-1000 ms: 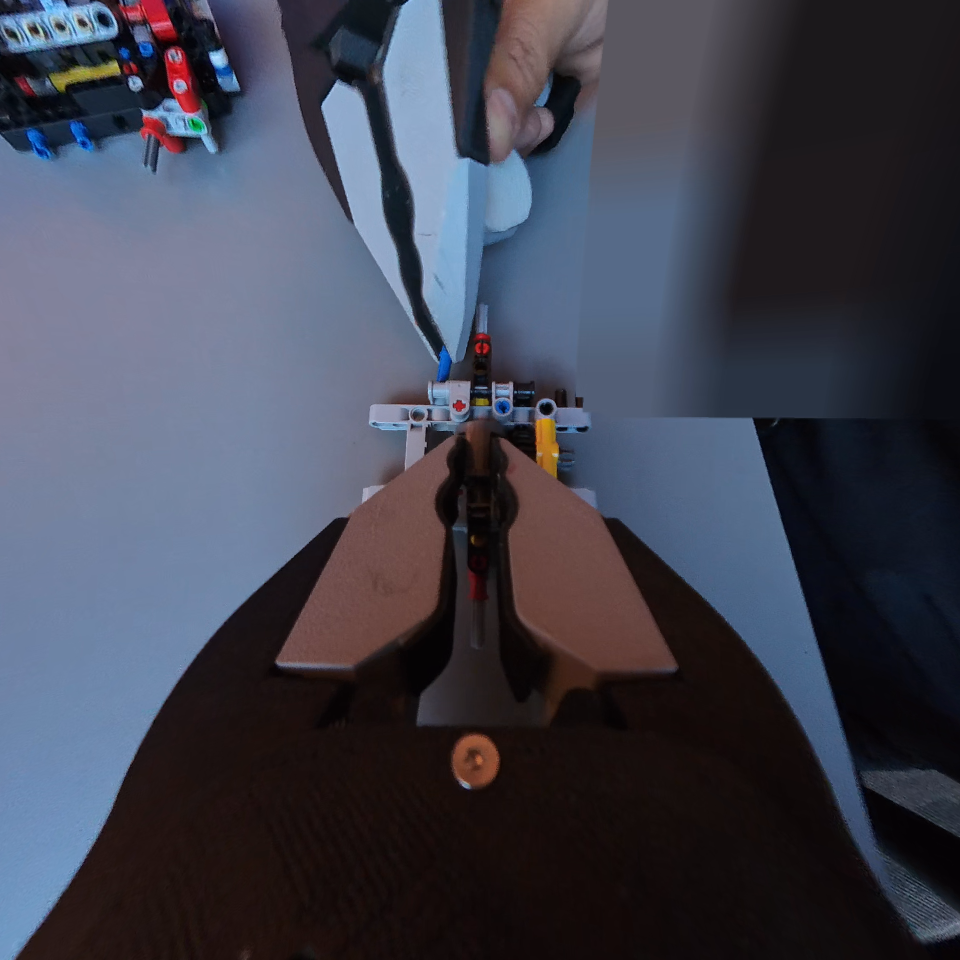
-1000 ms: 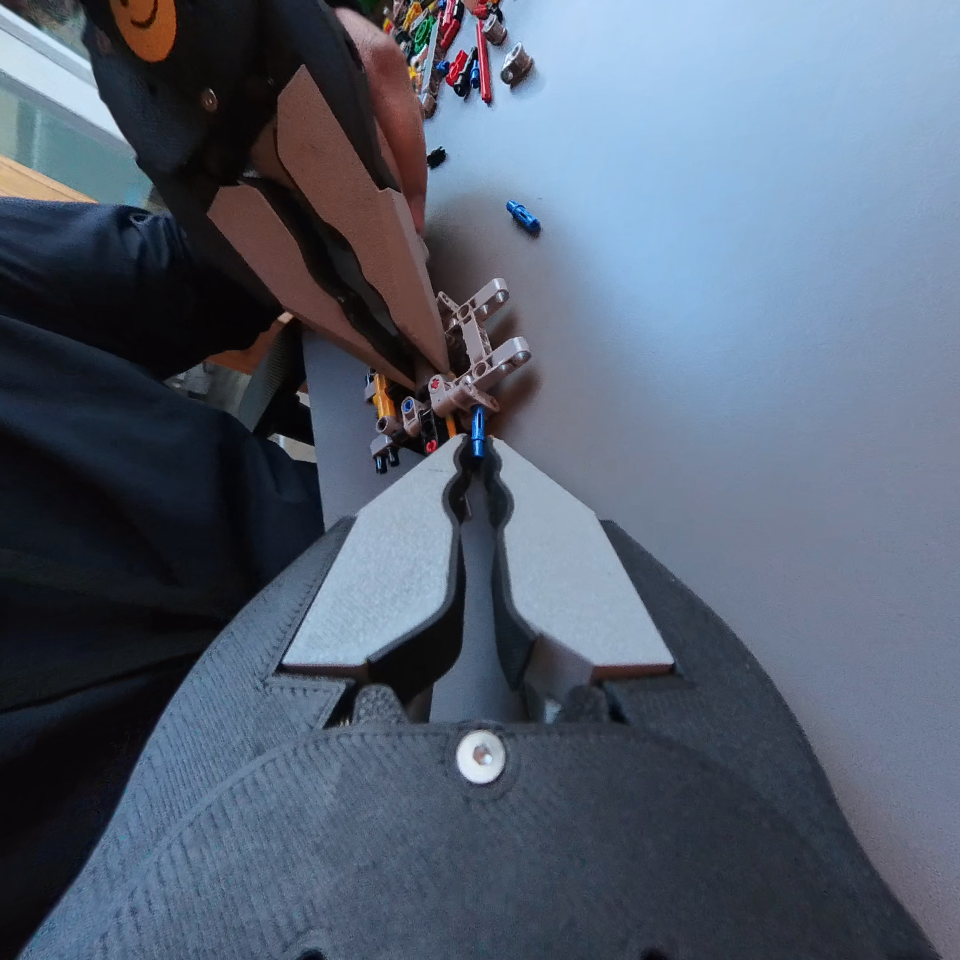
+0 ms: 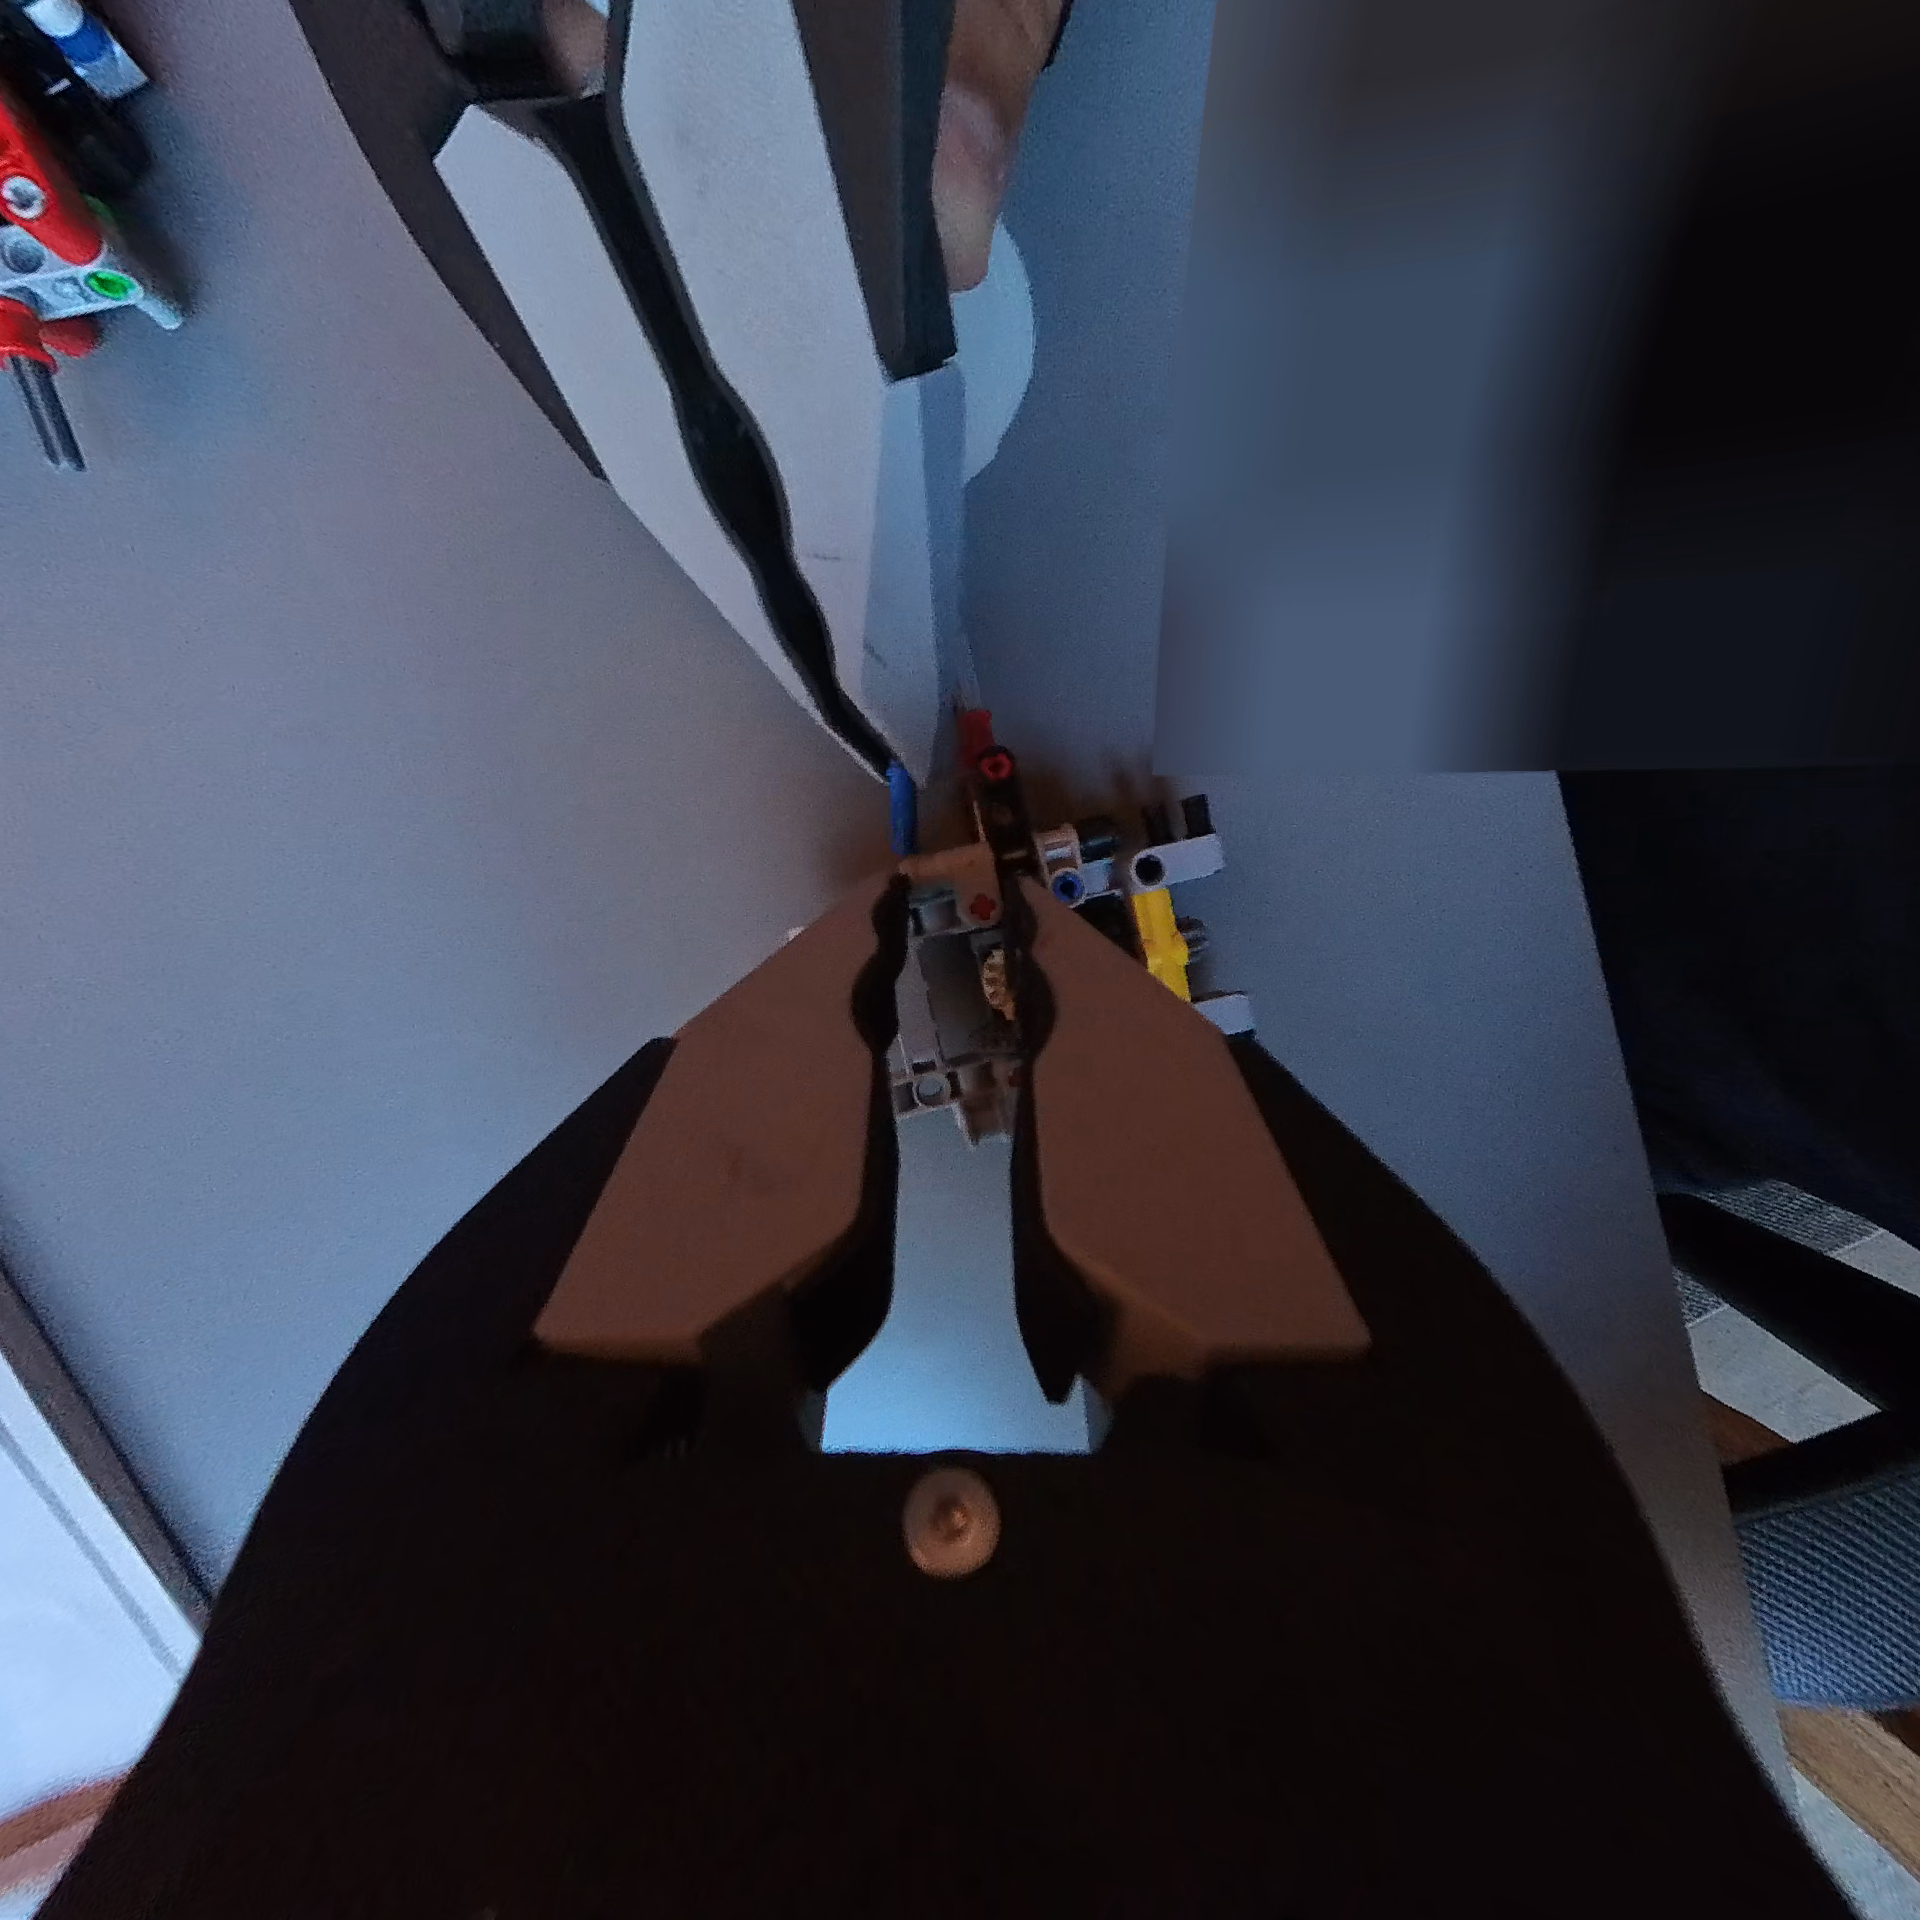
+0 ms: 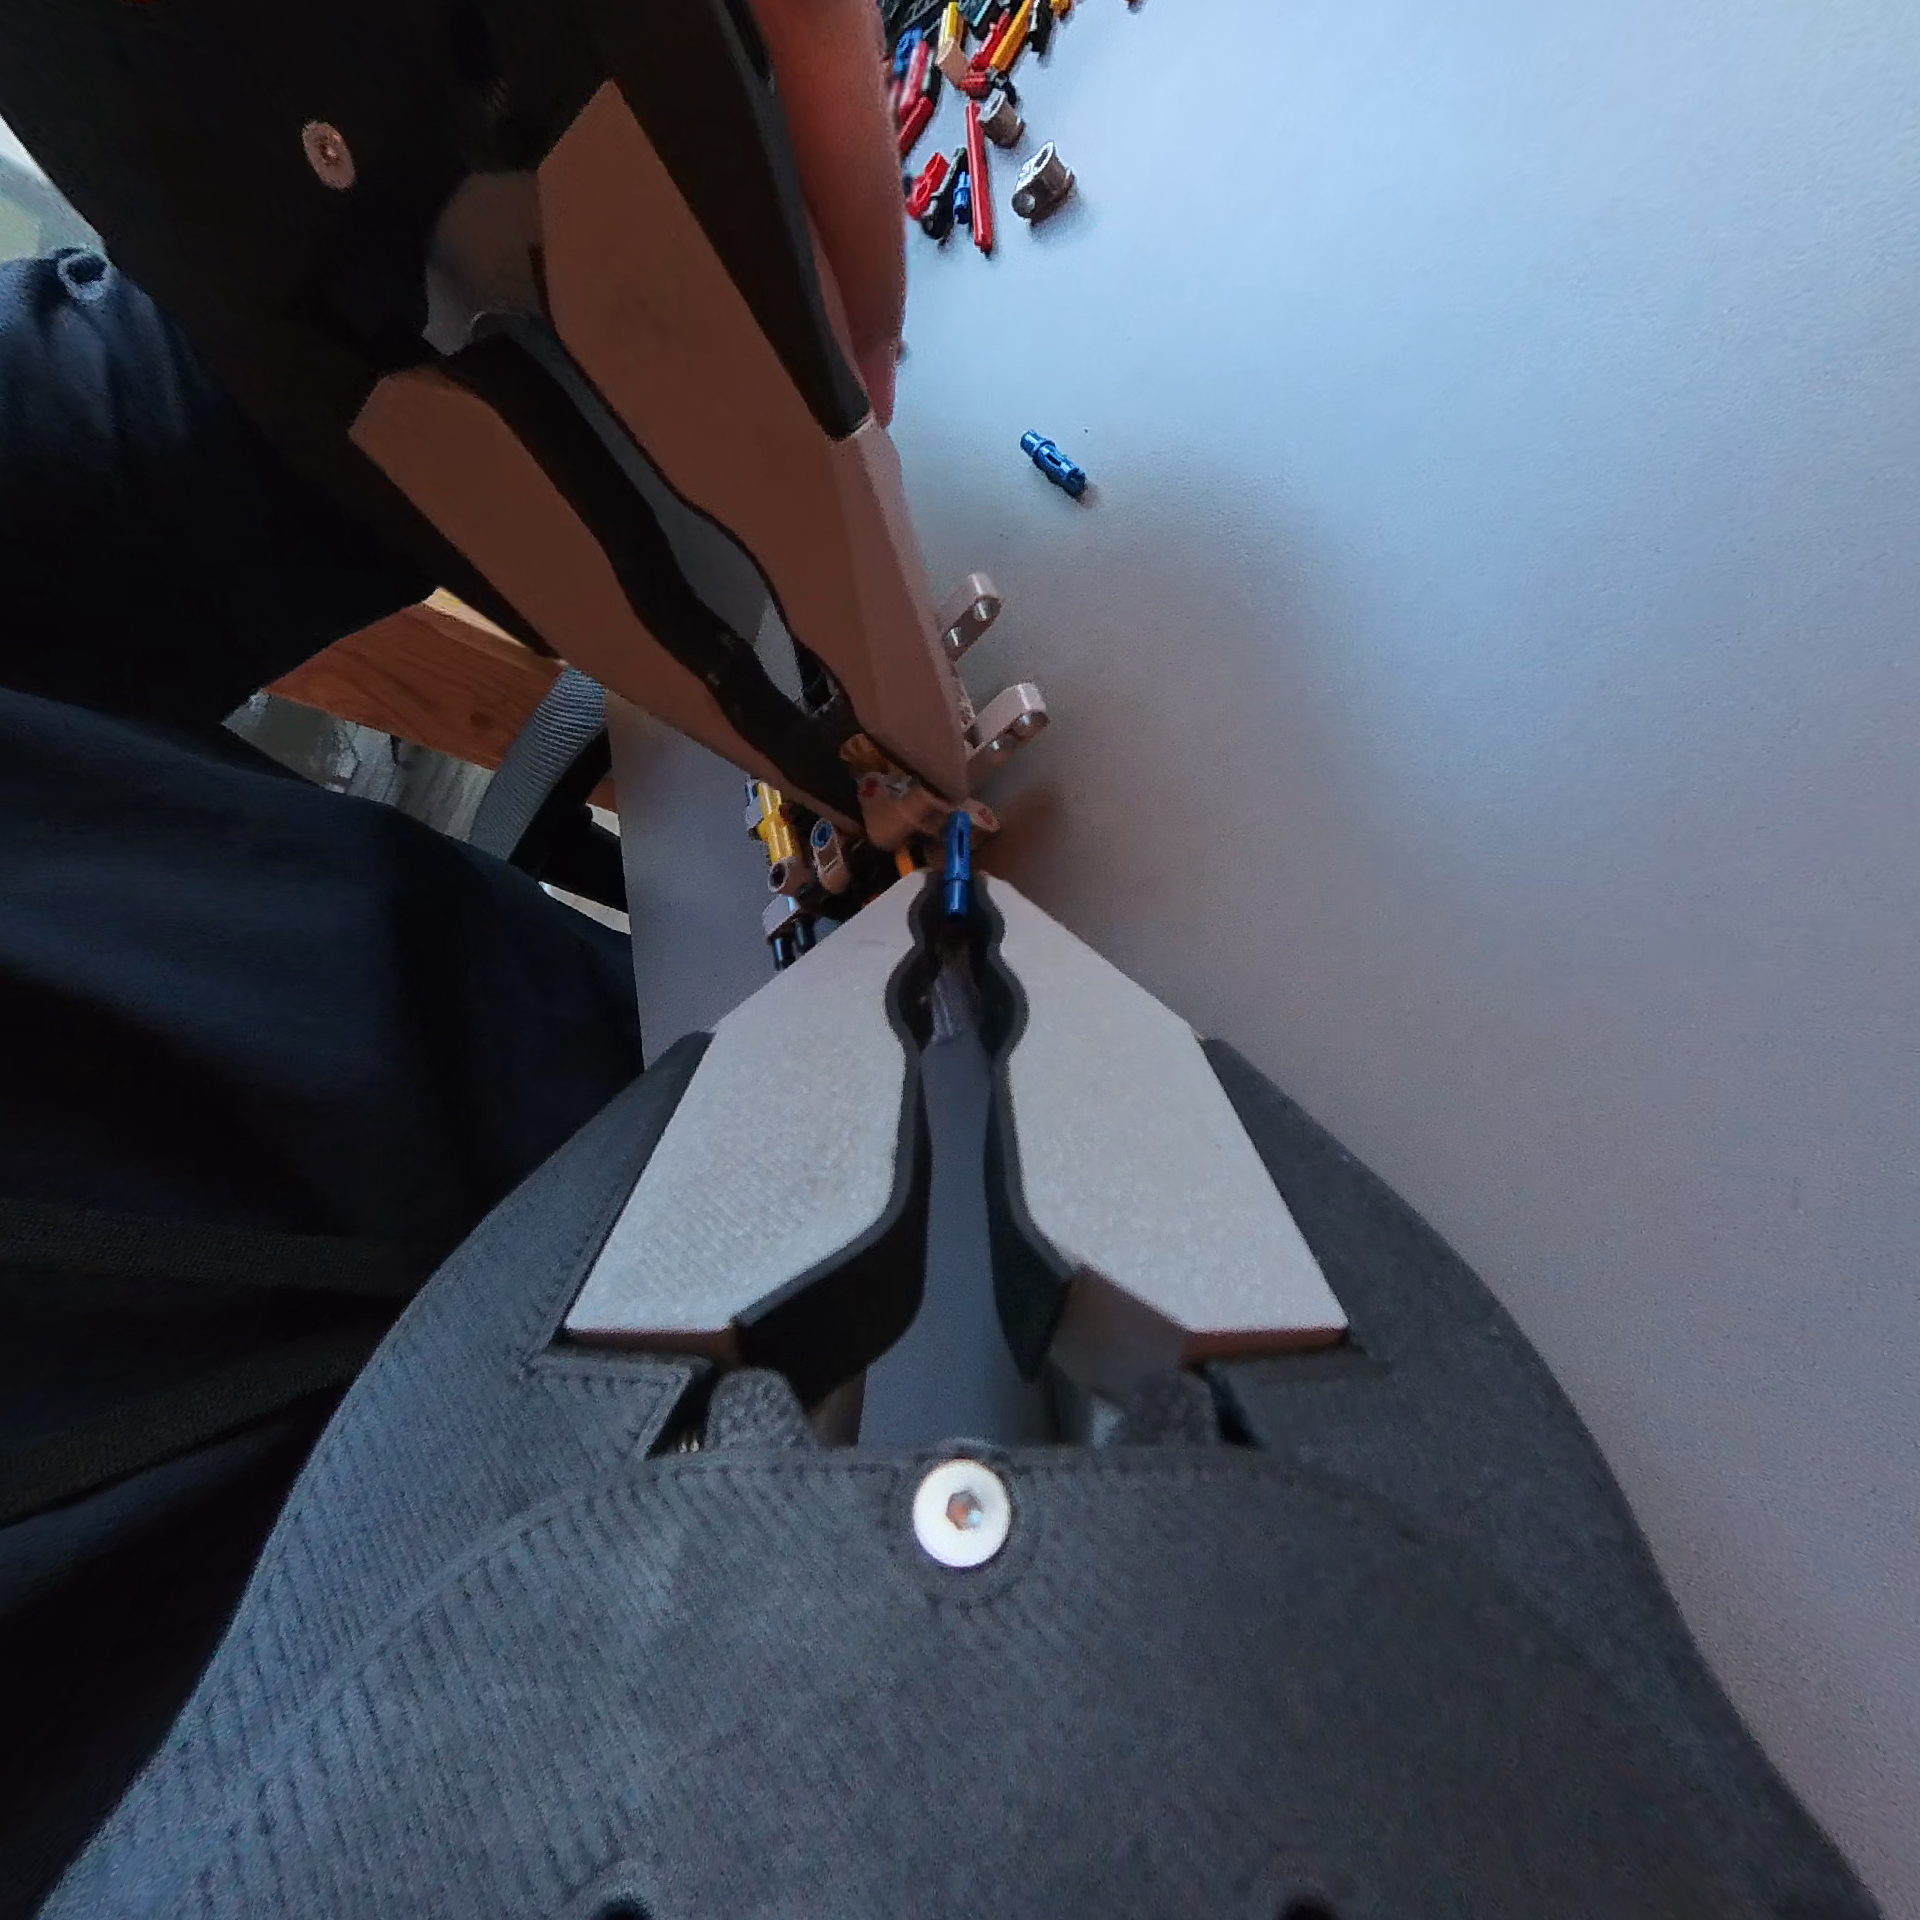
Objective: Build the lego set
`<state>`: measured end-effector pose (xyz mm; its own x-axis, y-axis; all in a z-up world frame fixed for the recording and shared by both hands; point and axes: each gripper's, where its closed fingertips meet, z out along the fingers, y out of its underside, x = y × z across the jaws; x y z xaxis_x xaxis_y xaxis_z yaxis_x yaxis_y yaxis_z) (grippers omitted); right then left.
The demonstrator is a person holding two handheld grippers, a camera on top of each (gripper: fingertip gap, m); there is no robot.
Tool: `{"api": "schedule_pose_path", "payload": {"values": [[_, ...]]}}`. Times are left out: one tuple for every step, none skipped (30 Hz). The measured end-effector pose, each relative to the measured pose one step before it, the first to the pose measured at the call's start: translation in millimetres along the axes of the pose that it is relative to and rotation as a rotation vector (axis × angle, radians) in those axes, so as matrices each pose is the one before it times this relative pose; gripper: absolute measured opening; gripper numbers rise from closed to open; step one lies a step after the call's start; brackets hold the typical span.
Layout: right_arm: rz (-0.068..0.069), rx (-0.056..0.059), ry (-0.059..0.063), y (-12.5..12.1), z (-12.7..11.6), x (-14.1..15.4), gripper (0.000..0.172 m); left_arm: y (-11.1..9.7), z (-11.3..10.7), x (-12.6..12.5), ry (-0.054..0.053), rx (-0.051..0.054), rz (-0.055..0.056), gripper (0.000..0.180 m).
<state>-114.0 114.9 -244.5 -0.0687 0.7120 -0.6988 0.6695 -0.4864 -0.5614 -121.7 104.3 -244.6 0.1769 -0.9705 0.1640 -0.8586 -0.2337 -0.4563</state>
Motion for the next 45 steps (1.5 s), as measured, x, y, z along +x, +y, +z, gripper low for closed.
{"api": "schedule_pose_path", "payload": {"values": [[0.0028,0.0033,0.0030,-0.51,-0.13,0.64,0.001,-0.33,0.16,0.57,-0.0065,0.0091,0.0069,0.015],[0.0021,-0.0003,-0.0009,0.04,0.09,0.08,0.000,-0.46,0.13,0.75,-0.0120,0.0122,0.0087,0.015],[0.0006,-0.0066,-0.0022,0.91,0.60,-0.31,0.001,-0.55,0.32,1.42,-0.0127,0.0134,0.0075,0.015],[-0.0022,-0.0106,0.0011,1.39,1.12,-0.37,0.001,-0.66,0.51,2.40,-0.0105,0.0149,0.0091,0.015],[-0.0030,-0.0103,0.0014,1.40,1.37,-0.50,0.001,-0.30,0.36,2.56,-0.0100,0.0116,0.0066,0.015],[0.0003,-0.0061,-0.0080,1.06,1.49,-1.99,0.000,-0.23,0.06,1.50,-0.0147,0.0103,0.0039,0.015],[0.0049,-0.0004,-0.0079,0.47,0.95,-1.56,0.001,-0.39,-0.07,0.66,-0.0188,0.0098,0.0025,0.015],[0.0077,0.0003,-0.0044,0.57,0.29,-0.82,0.000,-0.18,-0.04,0.68,-0.0153,0.0069,0.0008,0.015],[0.0129,0.0007,-0.0064,0.66,-0.17,-0.56,0.001,-0.11,-0.12,0.71,-0.0148,0.0064,0.0013,0.014],[0.0123,-0.0007,-0.0079,0.84,0.13,-0.70,0.001,0.57,1.00,2.07,-0.0118,0.0060,0.0004,0.015],[0.0069,-0.0061,-0.0046,1.29,0.51,-0.63,0.001,-0.26,0.02,1.25,-0.0049,0.0046,-0.0013,0.015],[0.0040,-0.0098,0.0028,1.79,0.69,0.21,0.001,0.04,0.07,1.41,-0.0017,0.0034,-0.0019,0.015],[0.0039,-0.0057,0.0031,1.38,0.32,0.13,0.001,-0.46,-0.02,1.14,-0.0021,0.0054,-0.0029,0.014],[0.0051,0.0003,-0.0031,0.53,-0.29,-0.31,0.001,-0.63,0.27,0.26,-0.0016,0.0068,-0.0022,0.015],[0.0063,0.0015,-0.0084,0.63,-0.79,-0.98,0.001,-0.12,0.10,-0.18,-0.0008,0.0079,-0.0025,0.014],[0.0077,0.0031,-0.0099,0.60,-0.79,-1.21,0.001,-0.41,0.28,-0.73,-0.0023,0.0079,-0.0068,0.014],[0.0047,0.0074,-0.0071,0.09,-0.64,-1.14,0.001,-0.16,-0.22,-0.14,-0.0025,0.0071,-0.0051,0.014],[0.0010,0.0032,-0.0051,0.57,-0.14,-1.37,0.001,-0.17,-0.44,0.20,-0.0053,0.0072,-0.0014,0.014],[0.0009,-0.0033,-0.0027,1.34,0.70,-1.23,0.001,-0.33,0.18,-0.67,-0.0056,0.0060,0.0008,0.014],[-0.0004,-0.0054,0.0018,1.43,1.08,-0.69,0.001,-0.03,-0.21,-0.02,-0.0041,0.0038,0.0014,0.014],[-0.0031,-0.0010,0.0057,0.48,0.64,-0.11,0.001,0.16,-0.09,0.98,0.0002,-0.0001,0.0020,0.014],[0.0001,0.0006,0.0035,0.07,0.23,0.15,0.001,0.04,-0.05,0.60,-0.0011,0.0012,0.0046,0.014],[0.0039,0.0003,-0.0015,-0.12,0.03,0.09,0.001,0.09,-0.09,0.23,-0.0022,0.0010,0.0031,0.014],[0.0027,0.0027,0.0003,-0.40,-0.15,0.32,0.001,0.05,-0.12,0.27,0.0002,0.0024,0.0007,0.014],[0.0001,0.0026,0.0021,-0.35,-0.23,0.25,0.001,-0.21,0.07,0.38,0.0001,0.0027,0.0014,0.014],[-0.0001,-0.0005,-0.0025,0.29,0.06,-0.54,0.001,-0.45,0.15,-0.04,-0.0021,0.0020,-0.0001,0.014],[0.0018,-0.0021,-0.0083,0.77,0.18,-1.38,0.001,-0.17,0.14,0.82,0.0005,0.0033,0.0001,0.014],[0.0034,-0.0005,-0.0085,0.65,0.27,-1.45,0.001,-0.29,0.43,0.64,0.0002,0.0047,-0.0008,0.014],[0.0039,-0.0004,-0.0060,1.02,0.26,-1.47,0.001,-0.55,0.35,0.90,0.0011,0.0054,0.0003,0.014],[0.0019,-0.0002,0.0007,1.63,0.29,-1.30,0.001,-0.56,0.70,2.09,0.0051,0.0034,-0.0037,0.014],[-0.0012,0.0048,0.0074,2.06,-0.12,-1.34,0.001,-0.63,0.76,1.96,0.0012,0.0036,-0.0010,0.014],[-0.0031,0.0066,0.0098,3.35,-0.37,-2.27,0.001,-1.75,1.52,2.53,0.0014,0.0045,0.0044,0.014],[-0.0022,0.0052,0.0095,5.32,-0.54,-3.09,0.001,-2.12,1.75,5.05,0.0088,0.0042,0.0112,0.014],[0.0017,0.0122,0.0115,6.09,-0.91,-3.39,0.001,-3.42,2.75,5.92,0.0102,0.0030,0.0139,0.014],[0.0012,0.0229,0.0166,6.16,-1.98,-3.10,0.001,-4.55,3.53,6.65,0.0060,0.0040,0.0162,0.014],[0.0049,0.0274,0.0184,6.31,-2.83,-3.13,0.001,-4.37,3.21,5.47,0.0061,0.0069,0.0226,0.014],[0.0096,0.0284,0.0195,6.24,-3.37,-2.87,0.000,-4.36,3.33,5.22,0.0096,0.0089,0.0193,0.014],[0.0085,0.0266,0.0208,6.27,-3.60,-2.62,0.000,-4.47,3.24,3.23,0.0134,0.0107,0.0175,0.014],[0.0079,0.0244,0.0198,6.16,-3.71,-2.40,0.000,-4.38,3.21,4.29,0.0167,0.0131,0.0186,0.015],[0.0092,0.0251,0.0160,6.05,-3.65,-2.40,0.001,-4.70,4.70,5.00,0.0161,0.0140,0.0217,0.015],[0.0126,0.0267,0.0100,6.25,-3.53,-2.78,0.001,-4.09,3.12,4.85,0.0144,0.0141,0.0272,0.015],[0.0171,0.0281,0.0029,6.59,-3.24,-3.16,0.001,-4.13,3.20,5.12,0.0181,0.0137,0.0222,0.015],[0.0164,0.0307,-0.0003,6.58,-3.07,-3.34,0.001,-3.99,3.03,5.82,0.0239,0.0109,0.0151,0.015],[0.0079,0.0330,0.0011,6.02,-2.82,-3.06,0.001,-4.13,3.03,4.56,0.0195,0.0081,0.0228,0.015],[0.0002,0.0351,0.0050,4.98,-2.60,-2.21,0.001,-3.23,2.58,3.83,0.0127,0.0041,0.0269,0.015]]}}
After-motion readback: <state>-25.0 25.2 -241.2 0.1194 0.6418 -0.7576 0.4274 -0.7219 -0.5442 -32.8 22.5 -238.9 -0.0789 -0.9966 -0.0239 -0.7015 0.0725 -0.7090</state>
